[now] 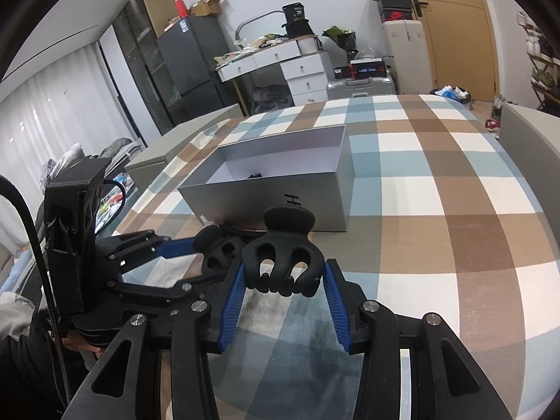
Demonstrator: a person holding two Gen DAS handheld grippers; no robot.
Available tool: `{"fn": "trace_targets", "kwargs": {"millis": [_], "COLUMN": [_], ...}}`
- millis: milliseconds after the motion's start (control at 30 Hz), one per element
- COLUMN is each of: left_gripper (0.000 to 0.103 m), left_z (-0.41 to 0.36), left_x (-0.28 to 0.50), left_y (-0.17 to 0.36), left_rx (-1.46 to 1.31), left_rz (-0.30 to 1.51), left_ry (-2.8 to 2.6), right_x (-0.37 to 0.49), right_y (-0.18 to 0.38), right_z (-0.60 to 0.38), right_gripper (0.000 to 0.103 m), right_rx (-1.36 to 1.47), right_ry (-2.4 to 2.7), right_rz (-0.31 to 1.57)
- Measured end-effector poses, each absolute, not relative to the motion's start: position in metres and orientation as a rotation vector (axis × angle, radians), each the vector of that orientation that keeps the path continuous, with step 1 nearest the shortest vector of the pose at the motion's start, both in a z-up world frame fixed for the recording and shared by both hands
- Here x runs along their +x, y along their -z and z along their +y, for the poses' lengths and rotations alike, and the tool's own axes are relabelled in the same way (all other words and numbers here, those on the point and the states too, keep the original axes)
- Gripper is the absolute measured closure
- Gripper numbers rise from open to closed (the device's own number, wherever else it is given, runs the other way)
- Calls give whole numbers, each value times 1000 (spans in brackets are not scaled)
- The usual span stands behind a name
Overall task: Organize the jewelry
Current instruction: 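Close the right gripper on a black claw clip, then lift the claw clip with the right gripper and carry it over the box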
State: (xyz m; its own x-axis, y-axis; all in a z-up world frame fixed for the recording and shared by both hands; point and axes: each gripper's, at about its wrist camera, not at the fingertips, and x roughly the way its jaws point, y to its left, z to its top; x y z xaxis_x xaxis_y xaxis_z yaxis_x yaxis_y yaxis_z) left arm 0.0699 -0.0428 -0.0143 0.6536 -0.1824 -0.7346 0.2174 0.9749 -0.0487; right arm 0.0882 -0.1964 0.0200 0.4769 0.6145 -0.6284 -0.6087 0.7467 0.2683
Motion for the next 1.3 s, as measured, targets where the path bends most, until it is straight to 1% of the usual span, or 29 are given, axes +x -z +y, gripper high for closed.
{"fn": "trace_targets", "kwargs": {"millis": [33,567,1100,1300], "left_gripper": [64,64,64,64], "left_z": [-43,-46,-18,-2], "left_x": [70,56,55,52], "left_y": [14,6,-7,-16], "left_rx": [40,73,-61,-92], "left_rz": [827,755,665,634], "left_ry": [238,248,187,140], "right_x": [88,87,81,79], "right_y": [-20,-20,-26,-37], "right_z": [-196,-197,-197,-197], "right_gripper": [60,60,60,60], "right_rx": [7,15,20,44], "right_ry": [-747,-755,-750,-744], "right_rz": [772,761,694,641]}}
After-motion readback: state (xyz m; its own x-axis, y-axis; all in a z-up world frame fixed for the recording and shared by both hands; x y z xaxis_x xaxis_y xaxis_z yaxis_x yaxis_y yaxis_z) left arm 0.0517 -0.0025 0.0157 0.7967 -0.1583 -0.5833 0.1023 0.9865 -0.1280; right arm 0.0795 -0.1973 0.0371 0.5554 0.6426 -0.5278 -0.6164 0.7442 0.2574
